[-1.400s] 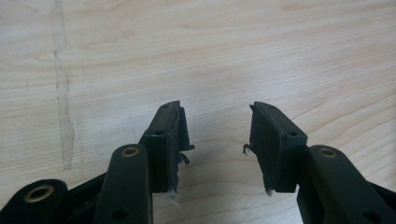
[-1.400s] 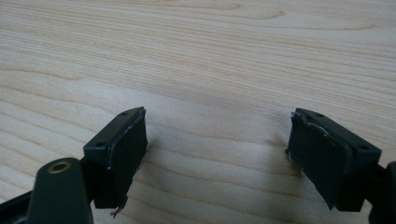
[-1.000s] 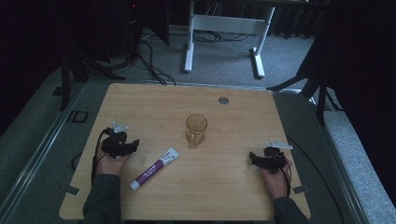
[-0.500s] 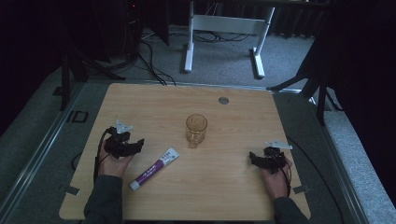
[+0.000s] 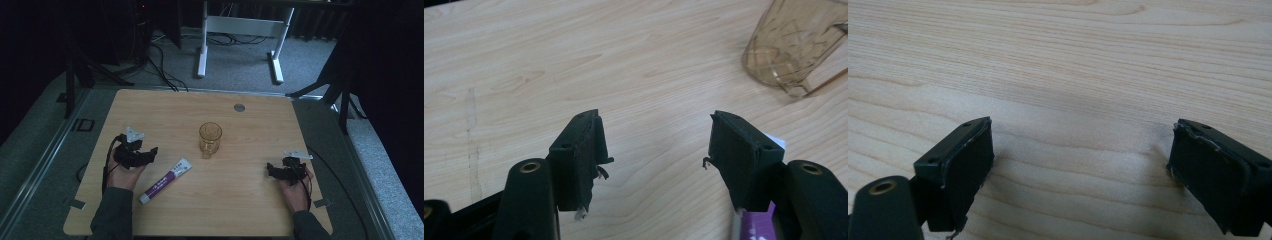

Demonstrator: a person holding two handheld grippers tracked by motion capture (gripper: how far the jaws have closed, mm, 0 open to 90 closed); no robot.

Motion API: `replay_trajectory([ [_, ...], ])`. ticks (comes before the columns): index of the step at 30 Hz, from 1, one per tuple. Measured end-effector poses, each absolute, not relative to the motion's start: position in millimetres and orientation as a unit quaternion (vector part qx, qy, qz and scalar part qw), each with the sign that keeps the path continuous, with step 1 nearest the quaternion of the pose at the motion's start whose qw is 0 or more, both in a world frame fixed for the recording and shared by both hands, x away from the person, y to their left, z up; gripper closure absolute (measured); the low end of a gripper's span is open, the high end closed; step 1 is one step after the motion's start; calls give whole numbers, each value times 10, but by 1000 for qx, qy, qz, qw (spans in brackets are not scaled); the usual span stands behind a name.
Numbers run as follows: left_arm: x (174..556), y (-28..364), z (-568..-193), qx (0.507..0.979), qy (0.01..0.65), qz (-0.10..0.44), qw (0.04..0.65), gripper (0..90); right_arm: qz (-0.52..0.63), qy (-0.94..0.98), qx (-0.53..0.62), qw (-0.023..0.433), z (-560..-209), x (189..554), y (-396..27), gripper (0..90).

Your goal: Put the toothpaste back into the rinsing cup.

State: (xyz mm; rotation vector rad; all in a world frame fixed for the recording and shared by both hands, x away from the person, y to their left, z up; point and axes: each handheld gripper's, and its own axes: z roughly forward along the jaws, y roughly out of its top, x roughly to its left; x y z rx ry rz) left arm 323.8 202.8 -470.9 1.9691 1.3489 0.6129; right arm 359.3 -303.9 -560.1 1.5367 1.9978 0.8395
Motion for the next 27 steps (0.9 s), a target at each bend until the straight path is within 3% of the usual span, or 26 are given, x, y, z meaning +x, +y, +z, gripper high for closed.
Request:
replay_trajectory([
  [27, 3201, 1797, -4480, 783, 494, 207, 316, 367, 308, 730, 561, 239, -5601, 3594, -3036, 105],
])
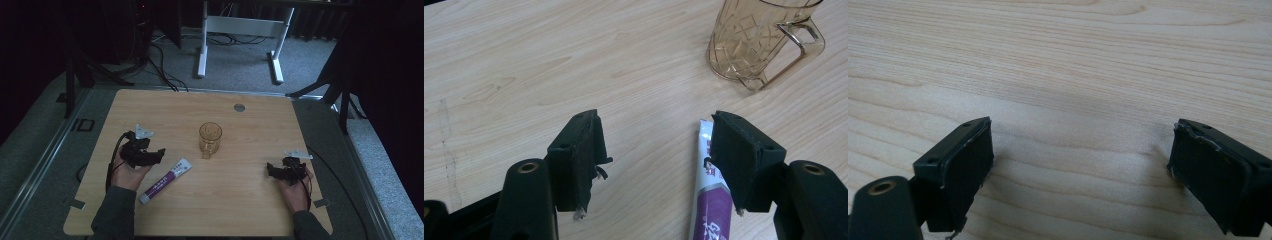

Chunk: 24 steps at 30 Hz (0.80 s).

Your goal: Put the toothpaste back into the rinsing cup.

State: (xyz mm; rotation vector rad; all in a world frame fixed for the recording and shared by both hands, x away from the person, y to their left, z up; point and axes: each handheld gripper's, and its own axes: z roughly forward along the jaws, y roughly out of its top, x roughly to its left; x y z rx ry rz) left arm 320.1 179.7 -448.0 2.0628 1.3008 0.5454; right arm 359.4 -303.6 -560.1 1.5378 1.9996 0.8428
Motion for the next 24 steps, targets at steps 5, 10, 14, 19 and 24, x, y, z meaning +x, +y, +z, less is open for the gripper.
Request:
replay_trajectory([
  [5, 3182, 1780, -4470, 786, 495, 209, 307, 394, 308, 730, 561, 239, -5601, 3594, -3036, 105],
  [10, 3181, 1771, -4472, 787, 498, 206, 300, 398, 308, 731, 561, 239, -5601, 3594, -3037, 105],
  [14, 3178, 1765, -4485, 788, 500, 210, 292, 400, 308, 731, 561, 239, -5601, 3594, -3037, 105],
  [19, 3180, 1767, -4488, 790, 501, 208, 287, 399, 308, 731, 561, 239, -5601, 3594, -3037, 106],
  [24, 3202, 1756, -4487, 797, 497, 201, 277, 427, 308, 731, 561, 239, -5601, 3594, -3037, 106],
])
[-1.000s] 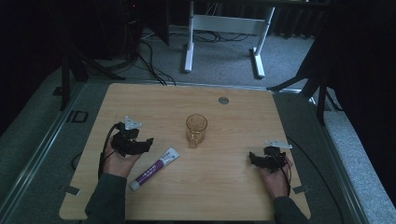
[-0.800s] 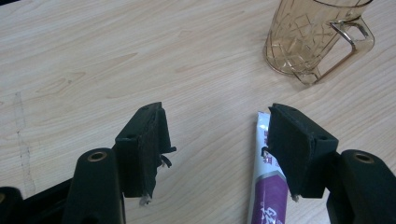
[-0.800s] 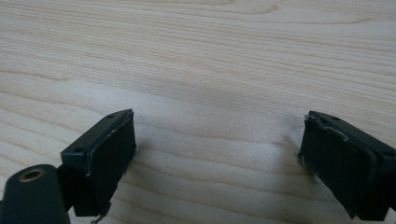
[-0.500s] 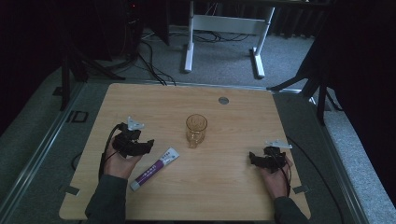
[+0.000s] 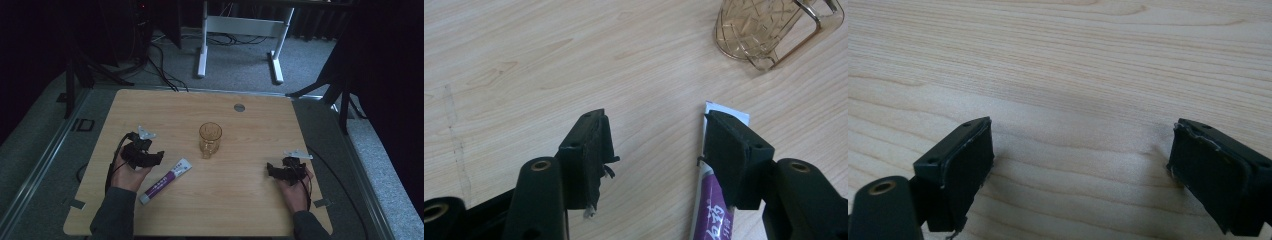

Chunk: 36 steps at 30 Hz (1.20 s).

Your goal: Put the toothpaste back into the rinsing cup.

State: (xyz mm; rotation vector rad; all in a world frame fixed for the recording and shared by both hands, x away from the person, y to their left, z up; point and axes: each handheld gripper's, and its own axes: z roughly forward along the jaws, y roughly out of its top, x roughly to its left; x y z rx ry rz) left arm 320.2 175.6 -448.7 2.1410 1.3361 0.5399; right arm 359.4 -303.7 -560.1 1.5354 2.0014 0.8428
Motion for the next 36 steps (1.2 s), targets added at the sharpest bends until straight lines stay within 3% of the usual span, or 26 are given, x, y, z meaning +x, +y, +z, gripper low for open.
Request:
replay_trajectory([
  [36, 3257, 1658, -4547, 823, 494, 139, 244, 510, 308, 731, 560, 239, -5601, 3594, -3037, 106],
])
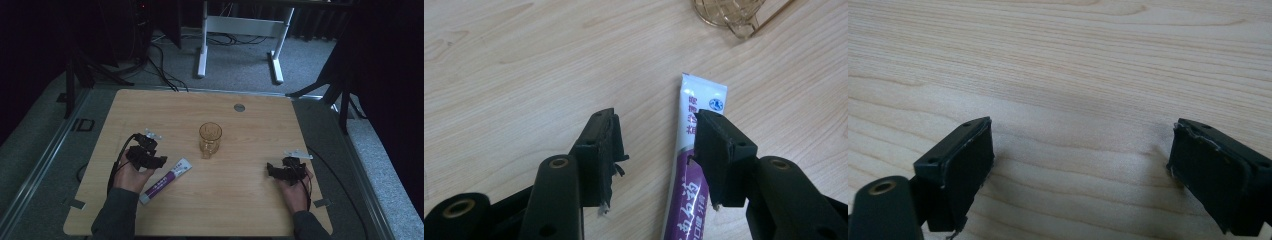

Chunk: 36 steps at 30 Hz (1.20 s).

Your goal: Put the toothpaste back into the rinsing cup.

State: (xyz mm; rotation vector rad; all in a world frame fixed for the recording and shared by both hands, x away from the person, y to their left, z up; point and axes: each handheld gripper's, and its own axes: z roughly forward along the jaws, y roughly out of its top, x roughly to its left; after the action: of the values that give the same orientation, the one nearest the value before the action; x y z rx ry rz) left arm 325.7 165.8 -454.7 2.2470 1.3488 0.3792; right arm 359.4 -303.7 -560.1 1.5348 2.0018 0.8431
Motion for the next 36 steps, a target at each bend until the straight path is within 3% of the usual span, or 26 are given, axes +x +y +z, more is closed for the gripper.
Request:
replay_trajectory([
  [36, 3288, 1529, -4551, 843, 483, 131, 197, 508, 308, 731, 560, 239, -5601, 3594, -3037, 107],
])
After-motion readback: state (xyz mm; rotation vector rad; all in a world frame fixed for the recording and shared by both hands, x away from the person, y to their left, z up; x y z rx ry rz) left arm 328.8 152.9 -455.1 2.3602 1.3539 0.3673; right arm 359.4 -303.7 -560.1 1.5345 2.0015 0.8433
